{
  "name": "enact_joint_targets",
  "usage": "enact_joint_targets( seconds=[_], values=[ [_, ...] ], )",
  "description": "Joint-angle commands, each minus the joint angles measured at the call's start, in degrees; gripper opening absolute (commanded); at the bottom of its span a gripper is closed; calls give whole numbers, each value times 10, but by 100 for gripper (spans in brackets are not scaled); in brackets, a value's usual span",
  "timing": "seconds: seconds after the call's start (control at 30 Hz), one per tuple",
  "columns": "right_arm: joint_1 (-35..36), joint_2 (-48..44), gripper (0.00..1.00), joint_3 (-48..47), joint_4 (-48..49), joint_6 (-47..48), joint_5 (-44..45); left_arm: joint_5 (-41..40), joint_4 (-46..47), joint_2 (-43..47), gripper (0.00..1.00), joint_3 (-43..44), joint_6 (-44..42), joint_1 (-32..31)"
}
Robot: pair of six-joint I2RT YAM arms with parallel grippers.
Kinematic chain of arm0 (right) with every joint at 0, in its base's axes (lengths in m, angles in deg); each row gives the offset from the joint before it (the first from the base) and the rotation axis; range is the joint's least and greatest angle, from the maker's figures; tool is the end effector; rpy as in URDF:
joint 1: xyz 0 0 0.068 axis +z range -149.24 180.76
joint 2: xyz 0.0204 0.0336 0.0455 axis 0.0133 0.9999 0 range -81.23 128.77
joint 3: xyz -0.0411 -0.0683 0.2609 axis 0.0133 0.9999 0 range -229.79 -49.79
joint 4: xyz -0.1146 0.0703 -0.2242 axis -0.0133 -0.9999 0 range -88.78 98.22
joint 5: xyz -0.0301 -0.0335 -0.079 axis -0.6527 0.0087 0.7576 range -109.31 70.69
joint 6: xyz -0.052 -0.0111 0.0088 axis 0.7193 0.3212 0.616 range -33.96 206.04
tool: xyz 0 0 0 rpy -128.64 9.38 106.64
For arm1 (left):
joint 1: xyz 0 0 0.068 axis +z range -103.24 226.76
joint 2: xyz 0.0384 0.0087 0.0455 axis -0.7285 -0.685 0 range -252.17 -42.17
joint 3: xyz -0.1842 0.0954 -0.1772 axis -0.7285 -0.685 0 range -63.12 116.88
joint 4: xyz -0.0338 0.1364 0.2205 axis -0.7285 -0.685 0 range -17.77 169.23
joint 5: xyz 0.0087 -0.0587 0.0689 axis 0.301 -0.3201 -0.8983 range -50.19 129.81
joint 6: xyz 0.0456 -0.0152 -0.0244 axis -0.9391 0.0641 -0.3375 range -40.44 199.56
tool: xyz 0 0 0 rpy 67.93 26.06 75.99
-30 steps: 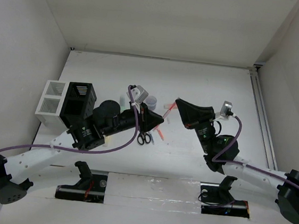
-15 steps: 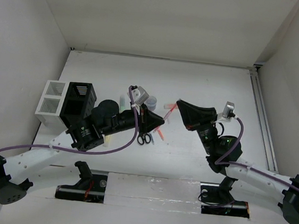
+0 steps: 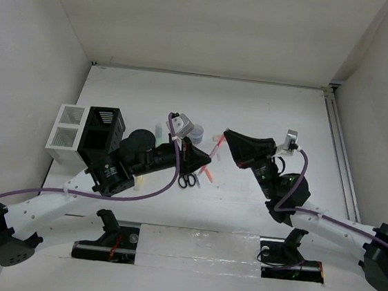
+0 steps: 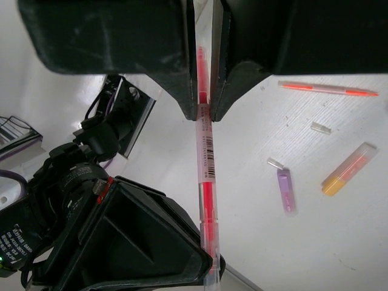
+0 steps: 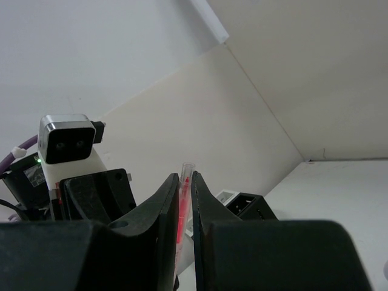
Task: Sort the stationery into containers
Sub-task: Close the pen cap on the pen.
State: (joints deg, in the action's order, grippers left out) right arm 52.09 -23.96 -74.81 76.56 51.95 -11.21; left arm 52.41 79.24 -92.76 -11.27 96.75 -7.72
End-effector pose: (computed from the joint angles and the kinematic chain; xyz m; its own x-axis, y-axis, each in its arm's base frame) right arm 0.1320 0.1566 0.3199 -0.0885 0.7773 -0.6229 -0.7875 0.3283 0.5216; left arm 0.1127 -0.1711 0.3853 -0.2597 -0.1324 -0.9566 0.8837 0.3667 -0.2907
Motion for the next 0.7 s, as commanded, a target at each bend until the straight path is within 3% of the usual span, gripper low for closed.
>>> enact_joint_targets(
  seconds=[0.0, 0.67],
  values=[
    [-1, 19, 0, -12, -65, 17, -46, 22, 81, 20, 0, 24, -8, 2],
    [-7, 43, 0, -12, -98, 39, -92, 21, 87, 31, 0, 24, -13, 2]
  ],
)
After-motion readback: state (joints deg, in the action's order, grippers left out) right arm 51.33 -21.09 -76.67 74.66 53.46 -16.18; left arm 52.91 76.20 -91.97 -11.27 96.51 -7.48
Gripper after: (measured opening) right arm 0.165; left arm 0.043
